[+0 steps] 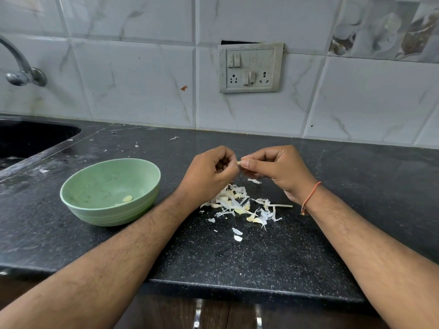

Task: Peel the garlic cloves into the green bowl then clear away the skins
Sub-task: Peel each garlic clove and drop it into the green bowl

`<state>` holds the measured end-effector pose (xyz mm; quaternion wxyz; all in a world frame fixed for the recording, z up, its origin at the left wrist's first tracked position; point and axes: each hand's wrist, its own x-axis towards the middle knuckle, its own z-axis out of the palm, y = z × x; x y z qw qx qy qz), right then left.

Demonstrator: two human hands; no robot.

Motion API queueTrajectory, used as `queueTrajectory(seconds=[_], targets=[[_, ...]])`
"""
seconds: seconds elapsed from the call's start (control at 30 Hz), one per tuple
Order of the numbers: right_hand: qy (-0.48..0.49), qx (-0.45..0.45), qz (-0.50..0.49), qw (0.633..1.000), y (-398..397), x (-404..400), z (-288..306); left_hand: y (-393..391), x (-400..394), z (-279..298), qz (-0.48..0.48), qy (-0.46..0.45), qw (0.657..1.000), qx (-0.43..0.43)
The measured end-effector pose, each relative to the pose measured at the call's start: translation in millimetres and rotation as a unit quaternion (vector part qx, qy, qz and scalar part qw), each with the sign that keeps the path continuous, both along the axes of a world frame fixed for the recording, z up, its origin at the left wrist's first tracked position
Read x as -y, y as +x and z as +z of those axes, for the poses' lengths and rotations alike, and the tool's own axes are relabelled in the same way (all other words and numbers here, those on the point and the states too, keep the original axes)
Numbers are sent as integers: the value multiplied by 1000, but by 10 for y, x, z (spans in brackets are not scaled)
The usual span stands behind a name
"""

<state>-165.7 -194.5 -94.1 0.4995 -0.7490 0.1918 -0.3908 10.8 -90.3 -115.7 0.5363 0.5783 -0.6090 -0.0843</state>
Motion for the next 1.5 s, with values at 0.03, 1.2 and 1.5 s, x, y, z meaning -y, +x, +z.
queueTrajectory(seconds=[0.03,1.2,1.5], targets=[[19,4,7,1000,1,-5,4,5,5,-1,0,0,1000,-5],[230,-68,91,967,15,-112,49,31,16,26,82,-78,993,-20],[78,-94,-24,992,-36,17,27,37,-3,-20,63,-5,998,29]])
